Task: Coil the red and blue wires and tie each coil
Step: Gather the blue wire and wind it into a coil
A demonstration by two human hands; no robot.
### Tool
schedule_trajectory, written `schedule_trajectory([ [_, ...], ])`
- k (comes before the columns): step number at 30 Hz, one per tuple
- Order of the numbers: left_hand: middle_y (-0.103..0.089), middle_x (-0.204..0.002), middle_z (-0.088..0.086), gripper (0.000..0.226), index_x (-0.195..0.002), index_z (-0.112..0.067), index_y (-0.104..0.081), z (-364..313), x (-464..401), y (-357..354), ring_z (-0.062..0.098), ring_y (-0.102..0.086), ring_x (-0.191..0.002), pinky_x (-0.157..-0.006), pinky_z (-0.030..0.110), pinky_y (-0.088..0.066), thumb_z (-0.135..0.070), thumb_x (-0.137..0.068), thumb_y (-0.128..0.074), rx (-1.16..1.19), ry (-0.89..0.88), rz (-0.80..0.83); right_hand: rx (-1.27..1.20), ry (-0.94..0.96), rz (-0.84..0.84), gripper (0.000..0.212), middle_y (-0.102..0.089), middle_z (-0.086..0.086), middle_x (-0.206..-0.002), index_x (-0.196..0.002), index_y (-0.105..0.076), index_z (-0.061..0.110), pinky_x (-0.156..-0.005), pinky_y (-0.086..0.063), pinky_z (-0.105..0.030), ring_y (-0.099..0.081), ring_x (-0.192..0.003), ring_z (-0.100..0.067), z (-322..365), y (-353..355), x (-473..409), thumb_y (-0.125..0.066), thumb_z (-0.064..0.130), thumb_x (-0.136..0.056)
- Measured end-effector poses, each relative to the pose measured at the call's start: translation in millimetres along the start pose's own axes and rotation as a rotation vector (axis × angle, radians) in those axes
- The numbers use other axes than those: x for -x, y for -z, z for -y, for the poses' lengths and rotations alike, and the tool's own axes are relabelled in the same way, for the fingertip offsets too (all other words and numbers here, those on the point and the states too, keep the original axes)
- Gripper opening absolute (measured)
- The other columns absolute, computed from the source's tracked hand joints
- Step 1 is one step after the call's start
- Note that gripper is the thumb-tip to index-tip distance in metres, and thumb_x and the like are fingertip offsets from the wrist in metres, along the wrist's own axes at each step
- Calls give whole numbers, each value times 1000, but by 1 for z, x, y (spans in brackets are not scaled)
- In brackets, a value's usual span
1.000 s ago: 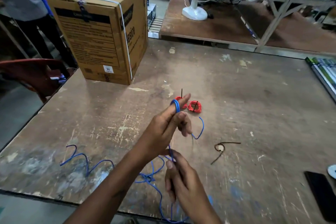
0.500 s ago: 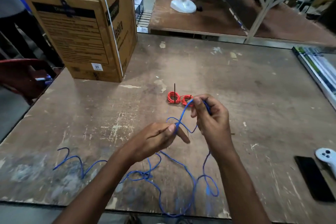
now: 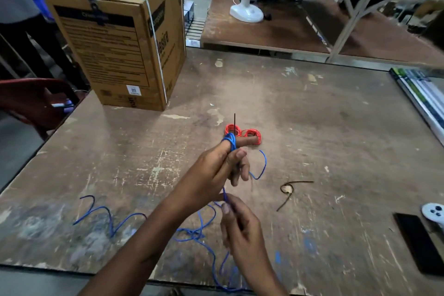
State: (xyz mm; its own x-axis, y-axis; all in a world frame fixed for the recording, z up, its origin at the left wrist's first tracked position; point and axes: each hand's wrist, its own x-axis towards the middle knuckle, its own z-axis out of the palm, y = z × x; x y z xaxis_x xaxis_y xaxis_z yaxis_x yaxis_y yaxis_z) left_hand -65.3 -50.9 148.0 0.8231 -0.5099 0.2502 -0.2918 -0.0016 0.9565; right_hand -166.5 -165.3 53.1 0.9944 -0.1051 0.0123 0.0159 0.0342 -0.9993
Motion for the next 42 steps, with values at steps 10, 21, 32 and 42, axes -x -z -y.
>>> schedule_trajectory([
  [10, -65, -68, -5, 35, -124, -25, -70, 44, 4, 2, 11, -63, -62, -69, 21, -49, -33, -115, -36, -403, 42, -47, -66, 103, 150, 19, -63, -2, -70, -115, -68, 24, -54, -49, -34, -53, -53, -19, 66, 36, 3, -52, 30, -109],
  [21, -43, -43, 1, 63, -99, -4, -76, 2, 34, -23, 12, -38, -42, -60, 24, -39, -43, -115, -29, 176, 48, 145, -111, 136, -71, 12, -73, -7, -81, -94, -76, 2, -66, -49, -19, -65, -67, -9, 59, 53, -80, -78, 14, -92],
  [32, -66, -66, 4, 44, -118, -18, -71, 14, 1, -19, 28, -65, -63, -66, 39, -51, -34, -116, -30, 8, -28, -233, 25, 18, 127, 27, -44, -1, -54, -113, -68, 29, -46, -38, -27, -39, -40, -16, 22, 23, 28, -53, 51, -108],
  [42, -53, -47, 5, 52, -104, -20, -78, 47, 40, -31, 28, -52, -50, -61, 31, -43, -33, -116, -29, -142, 95, 24, -148, 78, -37, 29, -41, 5, -58, -97, -68, 12, -39, -25, -17, -26, -40, -5, 95, 67, -14, -46, 27, -111],
])
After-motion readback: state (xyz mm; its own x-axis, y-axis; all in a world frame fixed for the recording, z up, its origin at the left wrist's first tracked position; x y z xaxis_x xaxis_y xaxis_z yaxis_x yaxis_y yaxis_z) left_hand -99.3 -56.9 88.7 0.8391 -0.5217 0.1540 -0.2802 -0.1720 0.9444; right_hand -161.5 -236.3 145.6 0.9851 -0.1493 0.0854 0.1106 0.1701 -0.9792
